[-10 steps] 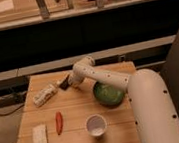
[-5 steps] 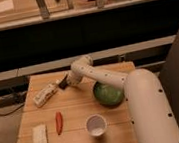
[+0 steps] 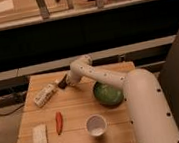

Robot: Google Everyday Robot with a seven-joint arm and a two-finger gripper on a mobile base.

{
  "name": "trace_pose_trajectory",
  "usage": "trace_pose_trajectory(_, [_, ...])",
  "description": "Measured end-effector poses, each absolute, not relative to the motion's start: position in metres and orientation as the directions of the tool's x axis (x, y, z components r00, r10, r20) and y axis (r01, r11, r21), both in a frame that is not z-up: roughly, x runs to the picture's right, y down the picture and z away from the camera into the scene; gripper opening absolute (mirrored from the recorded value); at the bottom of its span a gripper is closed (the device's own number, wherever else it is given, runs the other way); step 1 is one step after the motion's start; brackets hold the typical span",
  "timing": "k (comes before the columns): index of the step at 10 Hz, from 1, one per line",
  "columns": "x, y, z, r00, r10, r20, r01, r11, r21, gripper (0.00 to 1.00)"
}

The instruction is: Push the eraser across the table

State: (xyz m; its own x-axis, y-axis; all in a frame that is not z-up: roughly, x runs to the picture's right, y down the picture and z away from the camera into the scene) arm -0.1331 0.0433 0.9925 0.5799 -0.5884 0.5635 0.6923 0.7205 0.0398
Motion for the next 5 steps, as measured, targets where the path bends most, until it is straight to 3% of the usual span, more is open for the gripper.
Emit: trace_pose_trajectory(5, [-0.1311,0.0441,0.9879,0.575,-0.594,0.563,0.700,0.714,0.039,0.01])
